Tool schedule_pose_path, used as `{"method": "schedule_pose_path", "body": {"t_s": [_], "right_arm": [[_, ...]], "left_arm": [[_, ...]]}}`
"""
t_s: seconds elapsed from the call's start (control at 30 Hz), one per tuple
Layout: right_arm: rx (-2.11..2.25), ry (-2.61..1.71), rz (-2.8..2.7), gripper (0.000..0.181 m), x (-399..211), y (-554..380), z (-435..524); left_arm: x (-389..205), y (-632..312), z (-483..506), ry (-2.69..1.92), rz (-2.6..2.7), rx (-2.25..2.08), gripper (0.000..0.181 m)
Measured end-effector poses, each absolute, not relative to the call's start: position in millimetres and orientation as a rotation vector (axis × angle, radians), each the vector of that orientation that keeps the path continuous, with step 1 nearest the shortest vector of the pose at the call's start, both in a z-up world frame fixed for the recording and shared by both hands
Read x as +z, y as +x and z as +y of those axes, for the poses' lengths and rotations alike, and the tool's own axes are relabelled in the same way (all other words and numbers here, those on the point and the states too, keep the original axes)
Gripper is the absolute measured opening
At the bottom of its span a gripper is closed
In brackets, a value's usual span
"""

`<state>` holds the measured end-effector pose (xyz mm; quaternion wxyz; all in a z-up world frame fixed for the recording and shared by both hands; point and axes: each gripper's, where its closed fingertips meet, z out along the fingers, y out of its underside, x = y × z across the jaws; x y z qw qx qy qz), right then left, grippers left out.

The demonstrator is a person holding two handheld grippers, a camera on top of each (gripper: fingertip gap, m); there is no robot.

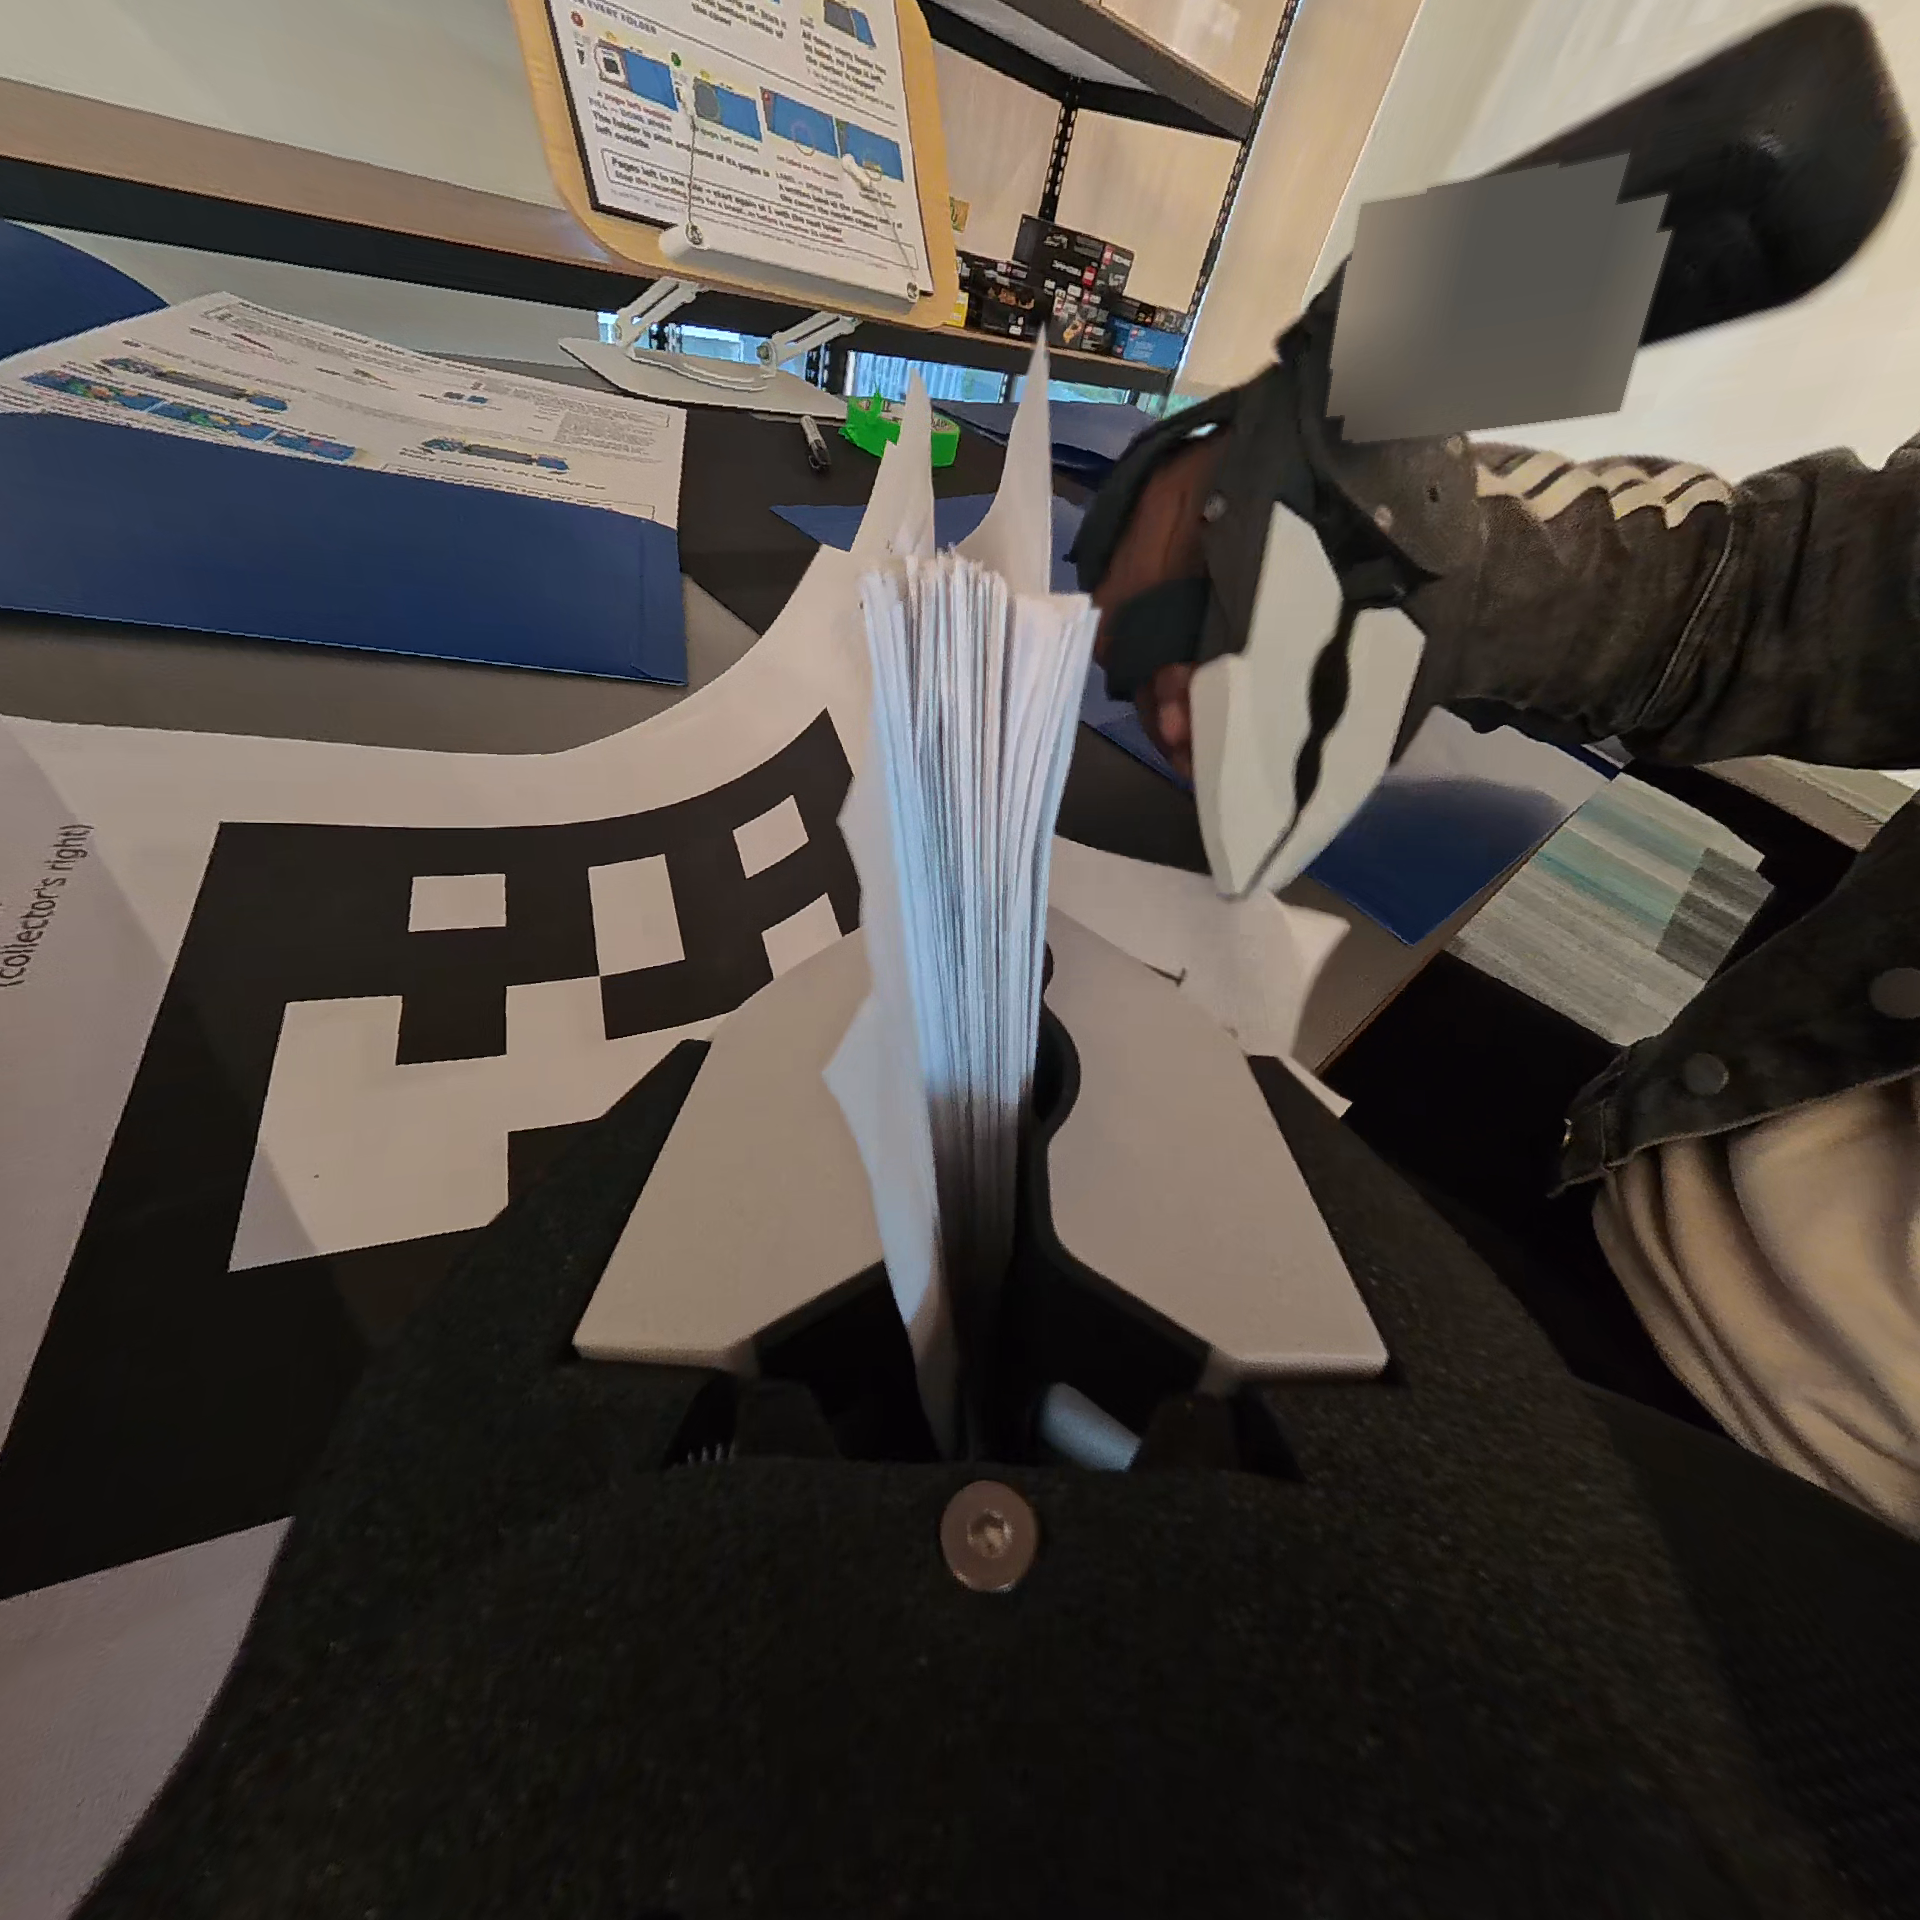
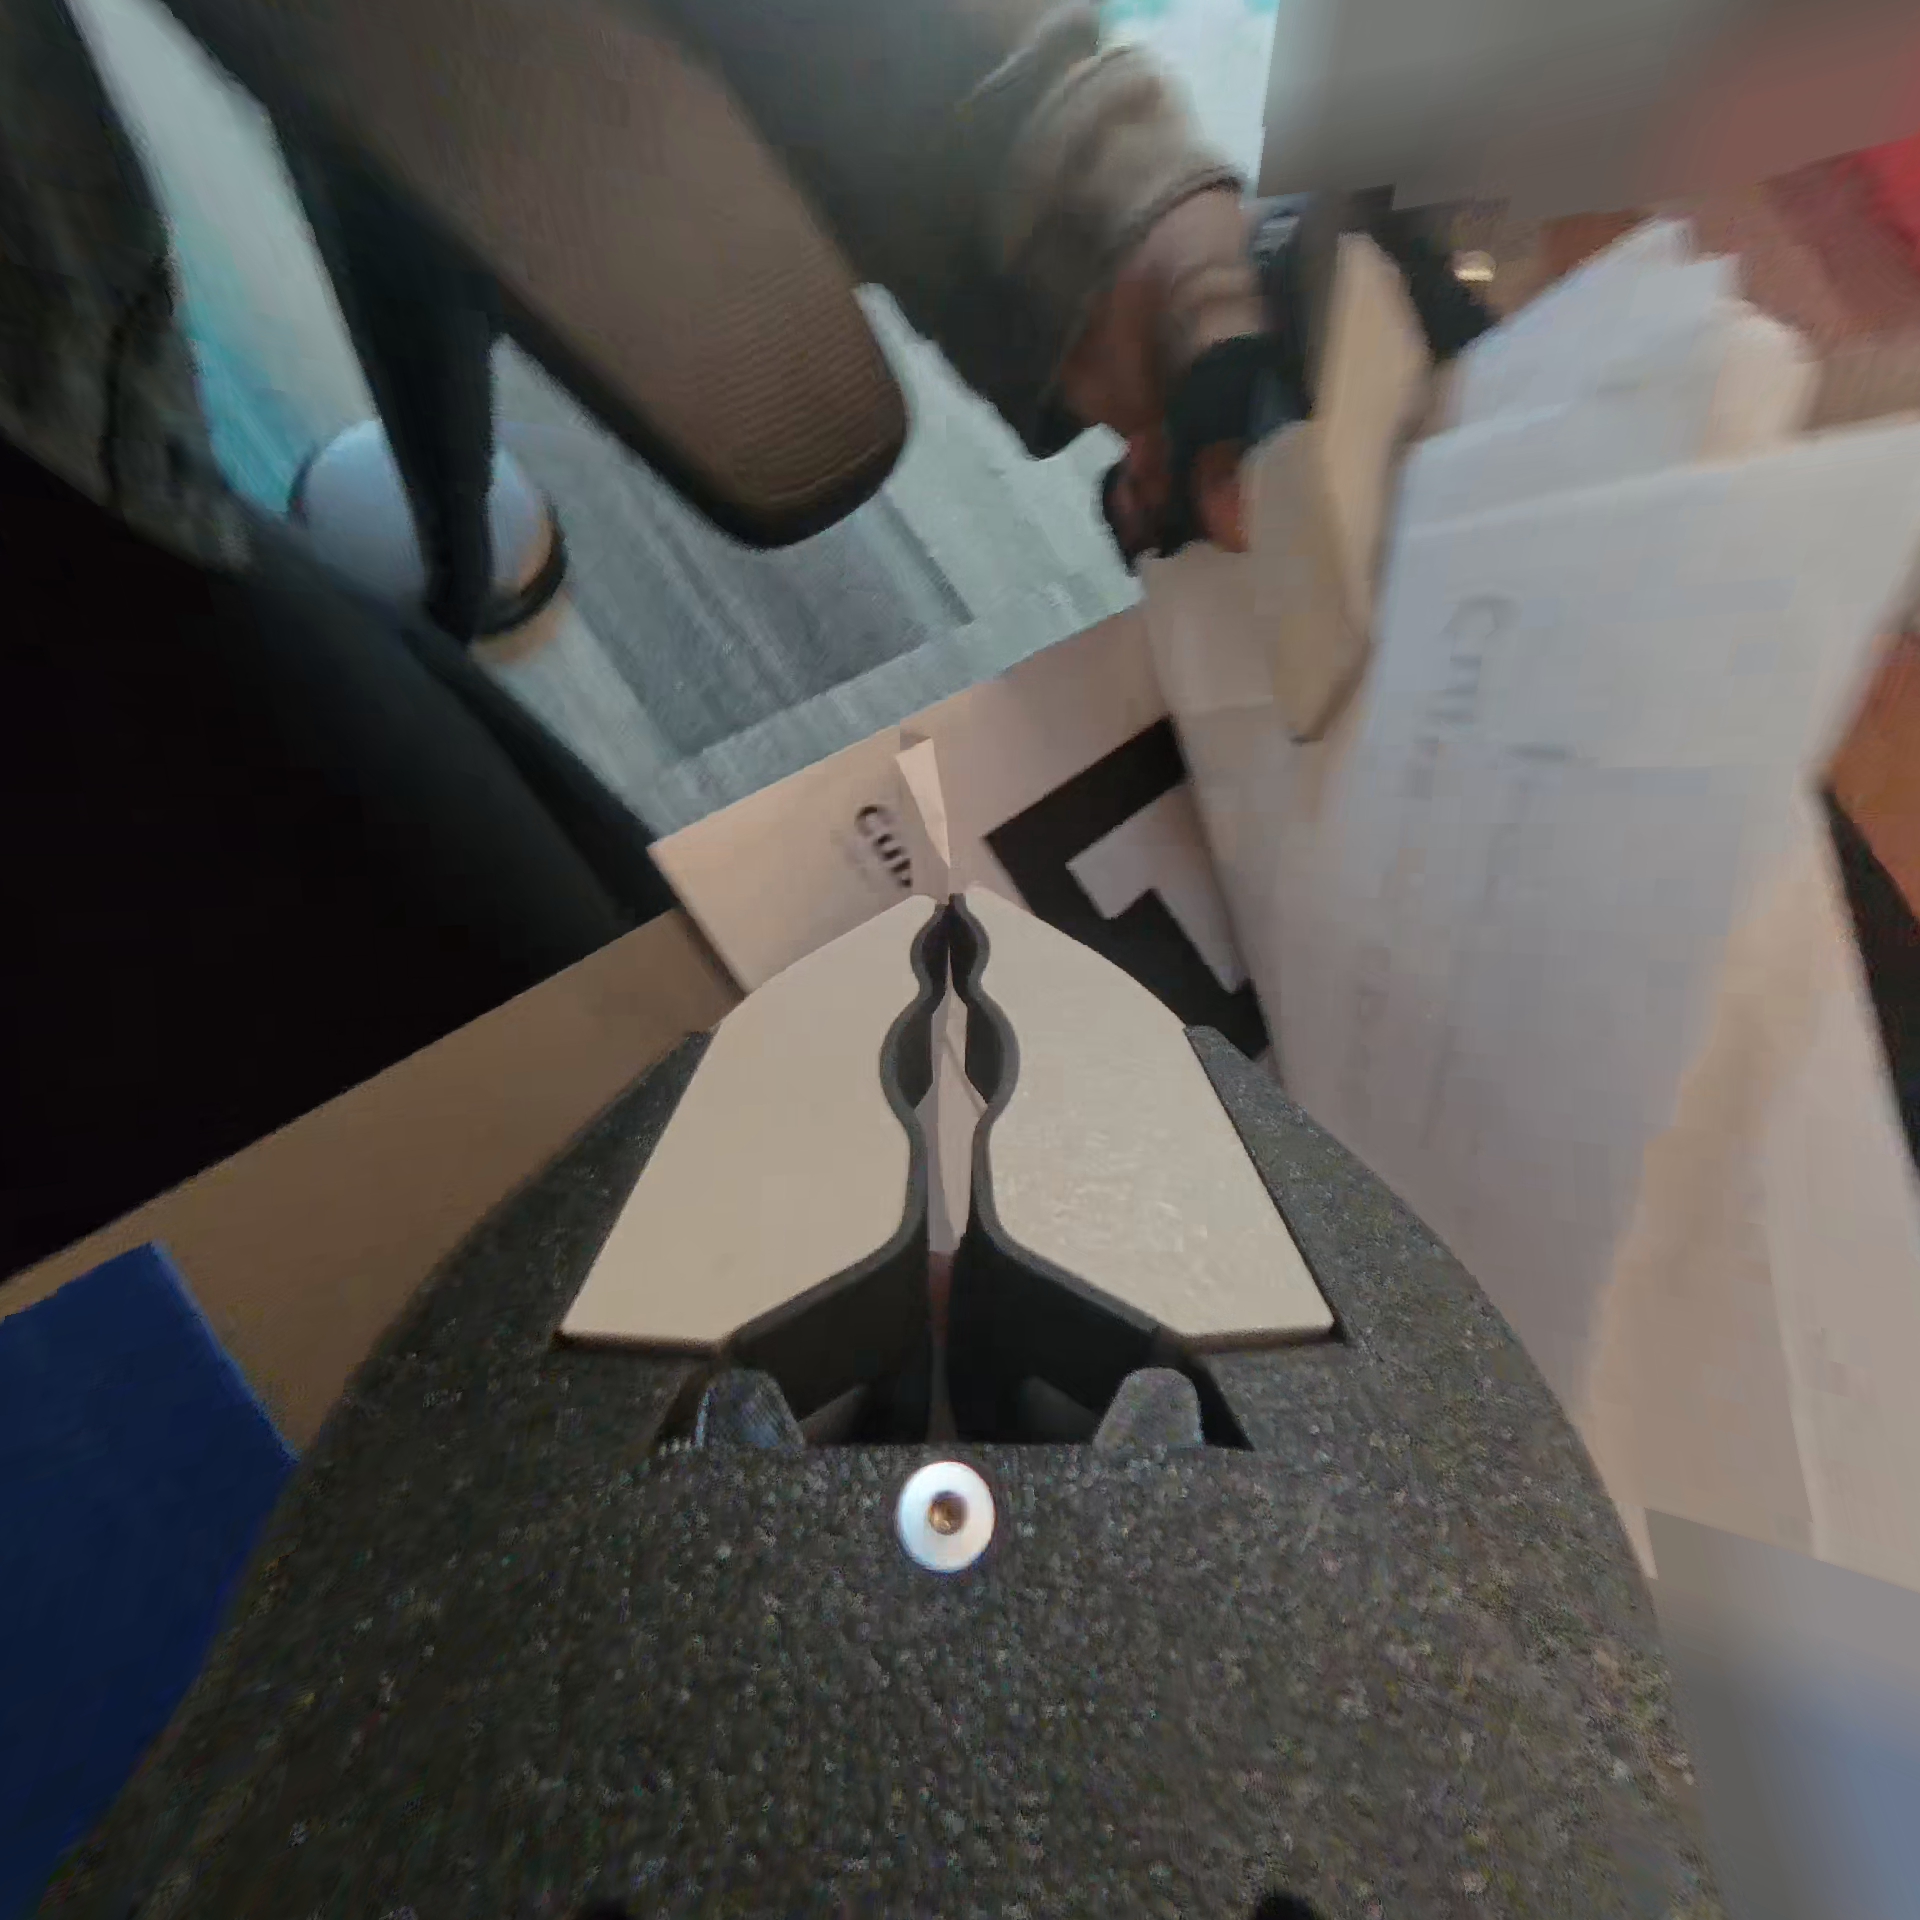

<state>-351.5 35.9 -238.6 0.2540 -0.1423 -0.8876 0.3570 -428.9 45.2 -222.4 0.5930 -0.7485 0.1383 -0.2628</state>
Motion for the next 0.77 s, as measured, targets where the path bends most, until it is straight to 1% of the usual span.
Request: {"method": "schedule_pose_path", "body": {"t_s": [0.03,0.13,0.27,0.47,0.53,0.63,0.7,0.77], "right_arm": [[1.010,-0.461,-2.370,0.000,-232,-358,42],[1.133,-0.596,-2.247,0.000,-211,-371,55],[1.214,-0.645,-2.193,0.000,-201,-373,60],[1.229,-0.582,-2.277,0.000,-208,-360,47],[1.276,-0.524,-2.418,0.009,-220,-342,34],[1.344,-0.525,-2.561,0.023,-230,-324,20],[1.319,-0.575,-2.428,0.032,-221,-342,25],[1.210,-0.621,-2.137,0.030,-199,-375,43]], "left_arm": [[-222,-429,45,-1.737,0.314,-0.625,0.014],[-220,-431,45,-1.727,0.292,-0.663,0.069],[-221,-431,46,-1.730,0.292,-0.671,0.138],[-222,-430,46,-1.734,0.297,-0.669,0.140],[-222,-430,46,-1.736,0.298,-0.672,0.140],[-223,-430,46,-1.740,0.292,-0.692,0.134],[-223,-430,46,-1.741,0.287,-0.710,0.129],[-223,-430,46,-1.739,0.279,-0.725,0.120]]}}
